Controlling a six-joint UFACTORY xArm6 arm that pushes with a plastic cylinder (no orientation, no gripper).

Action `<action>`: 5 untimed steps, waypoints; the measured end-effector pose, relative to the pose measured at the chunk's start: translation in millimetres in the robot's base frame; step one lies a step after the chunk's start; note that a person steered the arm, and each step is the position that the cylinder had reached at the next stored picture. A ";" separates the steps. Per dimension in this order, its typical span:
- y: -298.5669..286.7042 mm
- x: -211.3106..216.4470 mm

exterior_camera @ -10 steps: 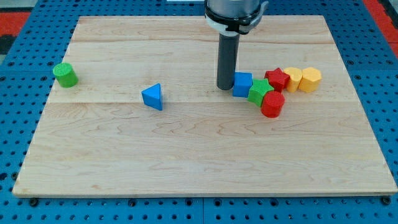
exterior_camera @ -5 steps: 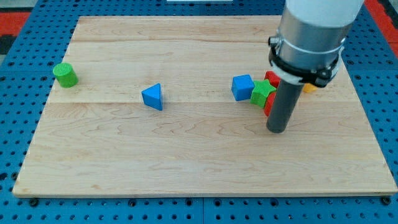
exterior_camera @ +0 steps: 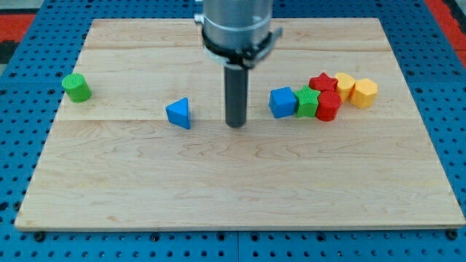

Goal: Push the red circle blue cube into the group of blocks

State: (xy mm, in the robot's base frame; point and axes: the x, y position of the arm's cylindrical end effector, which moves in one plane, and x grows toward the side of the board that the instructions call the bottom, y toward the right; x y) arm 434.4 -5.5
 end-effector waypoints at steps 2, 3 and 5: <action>24.9 -28.3; 29.6 -23.5; 89.4 -21.1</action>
